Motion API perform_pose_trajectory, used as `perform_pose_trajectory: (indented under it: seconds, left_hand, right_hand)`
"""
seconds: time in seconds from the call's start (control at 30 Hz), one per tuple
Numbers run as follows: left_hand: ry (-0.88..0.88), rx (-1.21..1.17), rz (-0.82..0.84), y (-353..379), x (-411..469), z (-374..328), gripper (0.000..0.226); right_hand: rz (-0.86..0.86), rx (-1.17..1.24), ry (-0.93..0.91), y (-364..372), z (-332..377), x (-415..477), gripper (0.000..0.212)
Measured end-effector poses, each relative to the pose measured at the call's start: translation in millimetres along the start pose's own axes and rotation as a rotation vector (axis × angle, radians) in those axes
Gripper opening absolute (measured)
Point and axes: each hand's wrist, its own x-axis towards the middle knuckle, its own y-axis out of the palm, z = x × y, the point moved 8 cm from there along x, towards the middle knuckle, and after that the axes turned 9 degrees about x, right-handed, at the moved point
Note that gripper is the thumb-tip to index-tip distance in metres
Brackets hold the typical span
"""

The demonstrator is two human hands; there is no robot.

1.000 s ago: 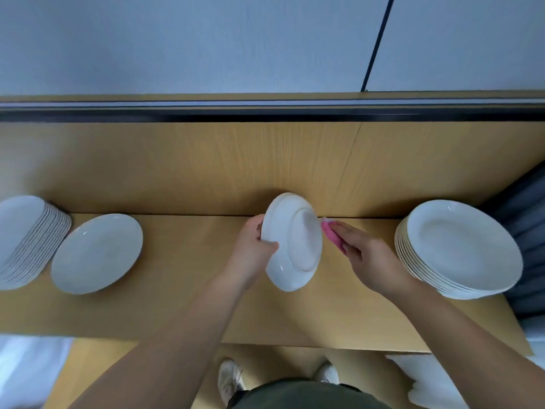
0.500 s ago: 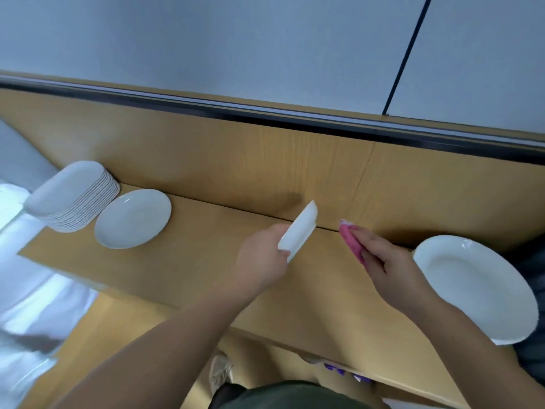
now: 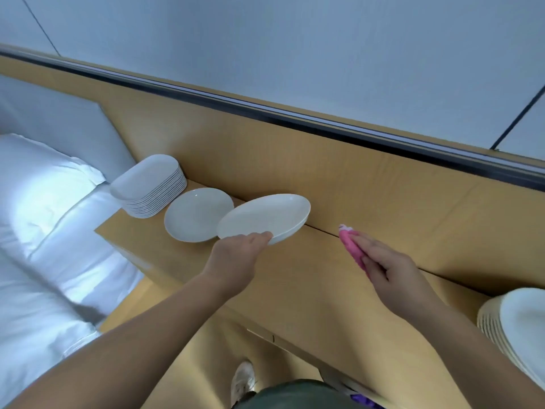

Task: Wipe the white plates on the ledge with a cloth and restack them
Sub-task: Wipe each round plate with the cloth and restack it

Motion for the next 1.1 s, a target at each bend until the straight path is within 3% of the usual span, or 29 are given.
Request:
perform_pose_trajectory:
  seconds: [0.37, 0.53, 0.73, 1.1]
  left_hand:
    - [0.013, 0.164, 0.193, 42, -17, 127, 0.065]
    - [-0.06, 0.164, 0.285, 72, -23, 172, 0.069]
    - [-0.121, 0.153, 0.442, 101, -29, 191, 0.063]
    - [-0.108, 0.161, 0.52, 133, -30, 198, 0.059]
  right_hand:
    - [0.045, -0.073, 0.027, 79, 4, 62, 0.055]
    - [0.033, -0.098, 0.052, 99, 4, 76, 0.061]
    - [0.031, -0.126, 0.104, 114, 0, 84, 0.06]
    - [0.048, -0.191, 0.121, 126, -8, 93, 0.059]
